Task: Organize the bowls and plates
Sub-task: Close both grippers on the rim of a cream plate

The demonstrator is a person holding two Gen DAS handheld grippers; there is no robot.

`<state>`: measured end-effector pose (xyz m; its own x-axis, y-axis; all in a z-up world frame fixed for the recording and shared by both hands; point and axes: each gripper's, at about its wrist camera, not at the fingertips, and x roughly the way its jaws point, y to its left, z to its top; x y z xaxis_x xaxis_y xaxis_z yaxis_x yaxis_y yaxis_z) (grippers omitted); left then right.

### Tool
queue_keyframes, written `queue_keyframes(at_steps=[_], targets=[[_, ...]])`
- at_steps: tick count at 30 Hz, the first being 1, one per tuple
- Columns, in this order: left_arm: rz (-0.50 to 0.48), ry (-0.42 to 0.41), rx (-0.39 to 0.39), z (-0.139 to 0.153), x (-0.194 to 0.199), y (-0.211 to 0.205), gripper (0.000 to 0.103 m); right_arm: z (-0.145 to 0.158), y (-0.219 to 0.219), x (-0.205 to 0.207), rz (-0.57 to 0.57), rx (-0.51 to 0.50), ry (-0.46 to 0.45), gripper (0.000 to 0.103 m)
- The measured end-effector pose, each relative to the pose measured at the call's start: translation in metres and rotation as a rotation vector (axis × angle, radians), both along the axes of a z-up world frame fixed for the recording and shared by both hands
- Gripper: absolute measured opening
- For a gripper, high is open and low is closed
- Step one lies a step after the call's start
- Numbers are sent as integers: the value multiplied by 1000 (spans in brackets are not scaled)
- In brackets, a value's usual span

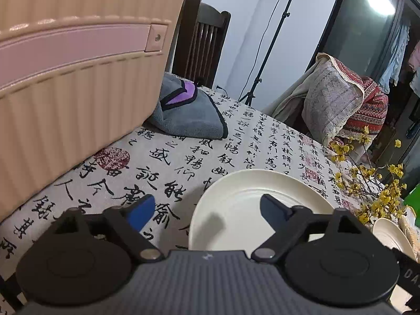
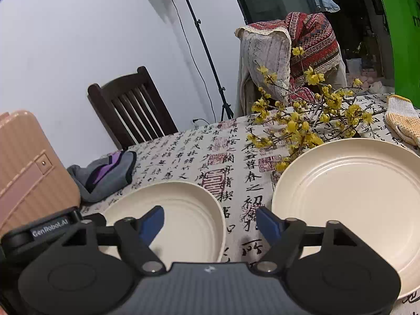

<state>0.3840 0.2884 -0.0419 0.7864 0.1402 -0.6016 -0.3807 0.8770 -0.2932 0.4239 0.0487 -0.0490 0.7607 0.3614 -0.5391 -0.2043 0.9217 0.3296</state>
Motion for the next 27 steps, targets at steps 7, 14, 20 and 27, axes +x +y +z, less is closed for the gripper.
queue_keyframes(at_steps=[7,14,20,27], targets=[[-16,15,5,-2,2,-3,73,-7,4,4,20,-8,28,56],[-32,35,11,-5,5,-5,50,-12,5,5,27,-27,28,43],[-34,47,25,-7,7,-7,38,-14,5,5,26,-39,18,36],[-44,59,65,-8,8,-12,32,-15,3,8,25,-28,26,23]])
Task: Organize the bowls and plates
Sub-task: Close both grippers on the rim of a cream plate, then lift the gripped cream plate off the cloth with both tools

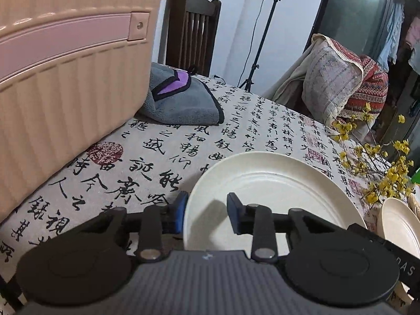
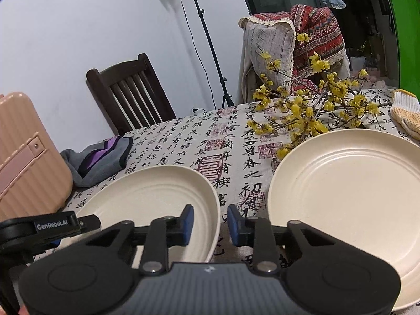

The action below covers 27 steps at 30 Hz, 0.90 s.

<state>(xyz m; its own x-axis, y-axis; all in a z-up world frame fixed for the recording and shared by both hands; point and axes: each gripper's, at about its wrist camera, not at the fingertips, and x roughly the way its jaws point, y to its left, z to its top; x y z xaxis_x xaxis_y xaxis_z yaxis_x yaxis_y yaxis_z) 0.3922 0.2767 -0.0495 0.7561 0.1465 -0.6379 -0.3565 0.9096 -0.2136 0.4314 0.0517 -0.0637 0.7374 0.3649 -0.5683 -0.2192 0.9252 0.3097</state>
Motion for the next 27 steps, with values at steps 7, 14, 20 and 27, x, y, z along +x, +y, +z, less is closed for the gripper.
queue_keyframes(at_steps=[7,14,20,27], targets=[[14,6,7,0,0,2,22,-1,-3,2,3,11,6,12],[18,6,20,0,-1,1,22,-1,-1,1,4,-6,-5,11],[33,7,18,1,-1,3,22,2,-2,0,15,0,-14,11],[43,12,30,2,-1,2,22,2,2,2,29,-19,-7,11]])
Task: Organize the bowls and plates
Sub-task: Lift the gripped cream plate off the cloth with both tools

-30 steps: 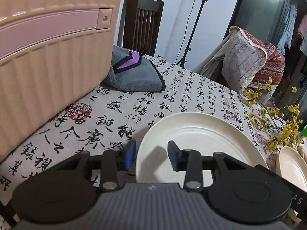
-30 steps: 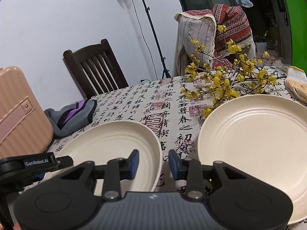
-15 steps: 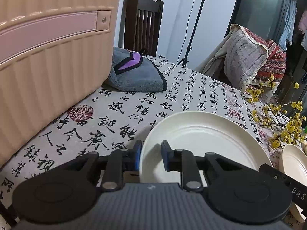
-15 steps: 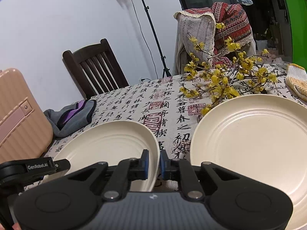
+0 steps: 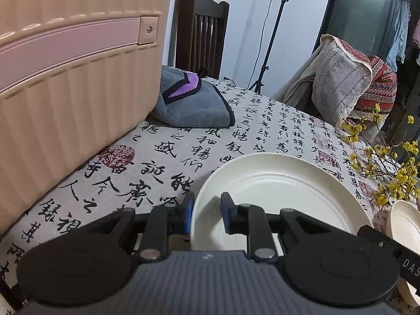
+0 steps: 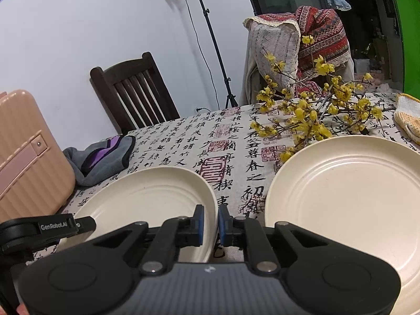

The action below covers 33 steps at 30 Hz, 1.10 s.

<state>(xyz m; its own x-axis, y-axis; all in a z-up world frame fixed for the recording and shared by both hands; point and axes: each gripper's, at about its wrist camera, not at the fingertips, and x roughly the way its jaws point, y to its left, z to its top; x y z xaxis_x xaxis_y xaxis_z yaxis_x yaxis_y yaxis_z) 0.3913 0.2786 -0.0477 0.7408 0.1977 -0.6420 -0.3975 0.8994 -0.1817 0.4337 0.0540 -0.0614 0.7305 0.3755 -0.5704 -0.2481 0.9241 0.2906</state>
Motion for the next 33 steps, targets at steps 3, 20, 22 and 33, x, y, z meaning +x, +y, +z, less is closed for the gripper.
queue_keyframes(at_steps=[3,20,22,33], targets=[[5,5,3,0,0,0,22,-1,4,1,8,-28,4,11],[1,22,38,0,2,-4,24,-1,19,-2,31,-147,-33,10],[-1,22,46,0,2,-5,24,-2,20,-3,34,-160,-44,10],[9,17,91,0,1,-10,24,-2,24,-7,44,-194,-76,10]])
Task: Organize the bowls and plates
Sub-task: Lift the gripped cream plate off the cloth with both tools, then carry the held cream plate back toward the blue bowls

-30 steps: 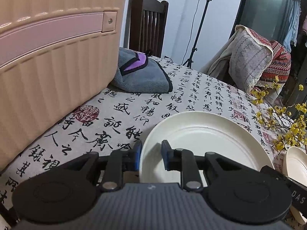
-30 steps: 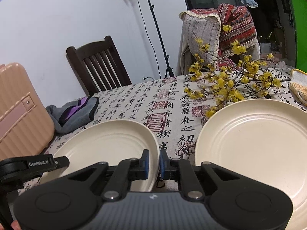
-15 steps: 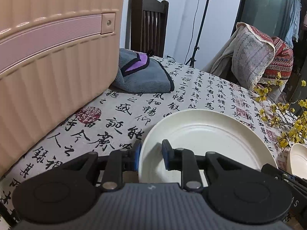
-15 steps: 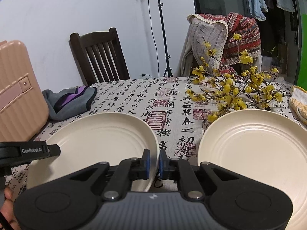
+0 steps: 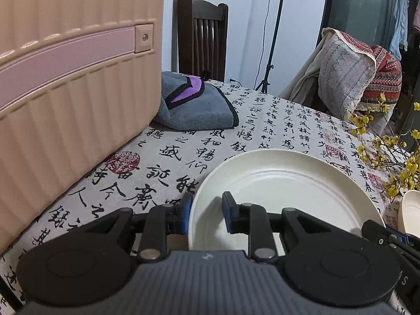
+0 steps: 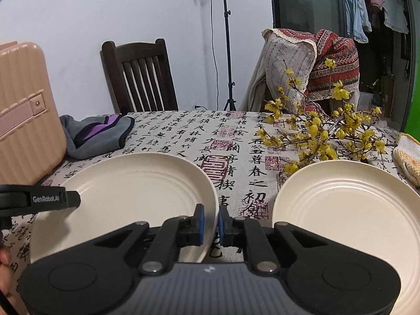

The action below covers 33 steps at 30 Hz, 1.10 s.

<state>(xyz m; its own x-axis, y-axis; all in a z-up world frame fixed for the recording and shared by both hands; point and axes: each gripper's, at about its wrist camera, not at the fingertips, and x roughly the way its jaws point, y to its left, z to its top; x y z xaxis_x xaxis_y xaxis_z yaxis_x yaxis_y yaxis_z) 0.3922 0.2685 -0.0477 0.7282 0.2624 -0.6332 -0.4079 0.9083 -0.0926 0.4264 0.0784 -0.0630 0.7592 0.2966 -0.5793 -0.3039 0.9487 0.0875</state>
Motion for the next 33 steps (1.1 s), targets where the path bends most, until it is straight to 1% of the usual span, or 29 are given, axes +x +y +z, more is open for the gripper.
queue_keyframes(at_steps=[4,12,19,25,30,33], targets=[[10,-11,23,2,-2,-3,24,1,1,-1,2,-6,-11,10],[0,-23,40,5,-3,-7,24,2,-1,-3,-11,4,-19,10],[-1,-47,30,10,-6,-7,23,2,-5,-2,-27,31,-6,10],[7,-55,25,11,-7,-6,23,5,-3,-6,-32,19,-31,10],[7,-64,11,13,-8,-5,23,5,-3,-5,-38,21,-26,10],[13,-65,21,13,-9,-6,23,6,-3,-7,-41,18,-32,10]])
